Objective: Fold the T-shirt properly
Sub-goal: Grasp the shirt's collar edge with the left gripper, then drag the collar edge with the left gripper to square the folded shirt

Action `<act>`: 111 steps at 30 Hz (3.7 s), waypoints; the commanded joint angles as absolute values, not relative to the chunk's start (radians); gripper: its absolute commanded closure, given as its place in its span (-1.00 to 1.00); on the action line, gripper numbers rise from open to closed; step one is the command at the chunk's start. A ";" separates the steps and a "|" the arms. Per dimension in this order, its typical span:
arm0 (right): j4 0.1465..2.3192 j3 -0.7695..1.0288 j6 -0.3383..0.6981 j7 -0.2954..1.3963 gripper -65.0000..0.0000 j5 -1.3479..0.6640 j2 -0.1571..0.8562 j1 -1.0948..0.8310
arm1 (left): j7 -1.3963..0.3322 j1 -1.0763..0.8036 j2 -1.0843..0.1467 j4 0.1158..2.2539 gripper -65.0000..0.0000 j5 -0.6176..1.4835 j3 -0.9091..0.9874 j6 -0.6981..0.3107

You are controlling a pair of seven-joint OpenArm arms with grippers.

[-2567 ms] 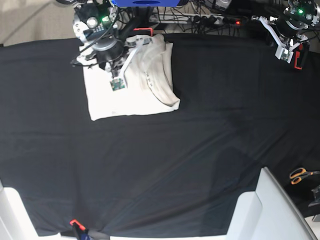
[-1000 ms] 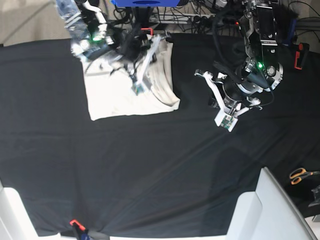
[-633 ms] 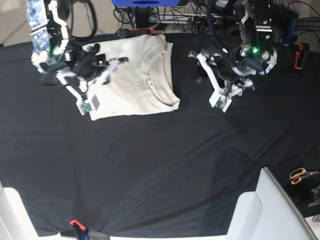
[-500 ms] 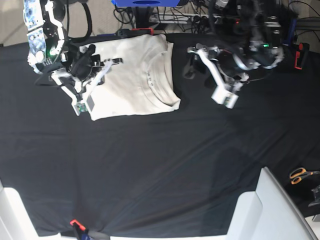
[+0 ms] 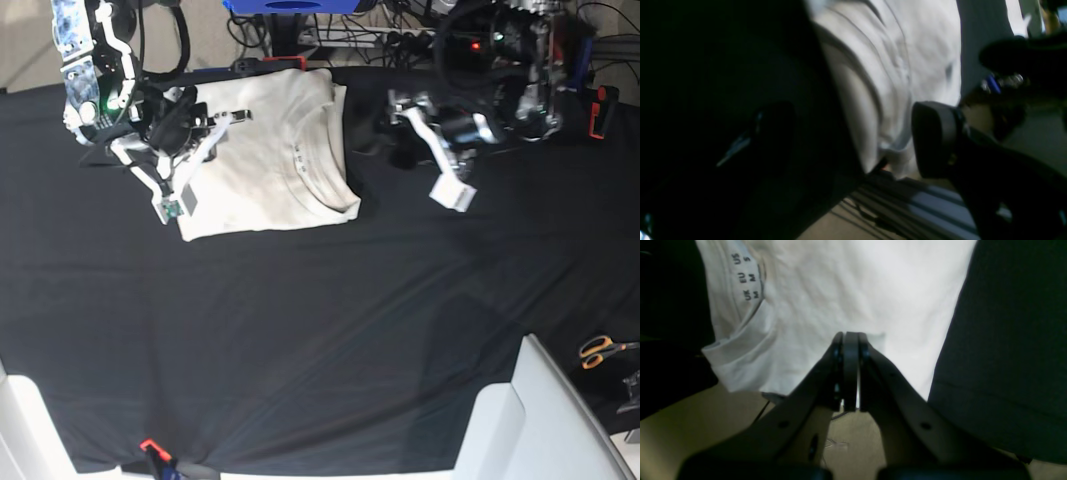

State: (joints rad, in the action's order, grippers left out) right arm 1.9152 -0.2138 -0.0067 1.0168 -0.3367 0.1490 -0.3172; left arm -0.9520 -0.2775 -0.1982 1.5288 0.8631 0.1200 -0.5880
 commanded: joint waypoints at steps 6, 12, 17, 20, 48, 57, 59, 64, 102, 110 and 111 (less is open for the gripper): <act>1.929 -0.213 -0.004 0.958 1.00 -0.341 0.162 -0.334 | -0.941 -0.216 -0.180 1.405 -0.62 0.881 0.085 -0.653; 1.925 -0.213 -0.004 0.958 1.00 -0.341 0.163 -0.334 | -0.941 -0.173 -0.143 1.326 -0.62 0.878 0.077 -0.653; 1.925 -0.213 -0.004 0.957 1.00 -0.341 0.163 -0.334 | -0.872 -0.130 -0.114 1.239 -0.62 0.820 -0.010 -0.659; 1.925 -0.205 -0.004 0.957 1.00 -0.341 0.163 -0.334 | -0.843 -0.090 -0.096 1.162 -0.62 0.817 -0.082 -0.659; 1.925 -0.134 -0.004 0.915 1.00 -0.341 0.203 -0.348 | -0.866 0.067 -0.073 1.141 1.00 0.656 -0.160 -0.576; 1.925 -0.091 -0.004 0.915 1.00 -0.341 0.203 -0.344 | -1.056 0.269 -0.073 1.156 1.00 0.315 -0.430 -0.576; 1.925 -0.093 -0.004 0.915 1.00 -0.341 0.203 -0.343 | -1.056 0.315 -0.073 1.155 1.00 0.260 -0.516 -0.576; 1.925 -0.091 -0.004 0.915 1.00 -0.341 0.203 -0.341 | -1.056 0.410 -0.050 1.106 1.00 0.111 -0.693 -0.576; 1.923 -0.012 -0.004 0.915 1.00 -0.338 0.203 -0.340 | -0.866 0.501 0.097 0.990 1.00 -0.225 -0.911 -0.581; 1.923 -0.015 -0.004 0.915 1.00 -0.338 0.203 -0.340 | -0.871 0.504 0.097 0.990 1.00 -0.222 -0.905 -0.582; 1.923 -0.015 -0.004 0.915 1.00 -0.338 0.203 -0.340 | -0.871 0.504 0.097 0.990 1.00 -0.229 -0.905 -0.582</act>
State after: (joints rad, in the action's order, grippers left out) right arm 1.9095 -0.0170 -0.0063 0.9276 -0.3344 0.1955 -0.3466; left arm -0.8673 0.4767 0.0860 0.9783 -0.2188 -0.9104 -0.5831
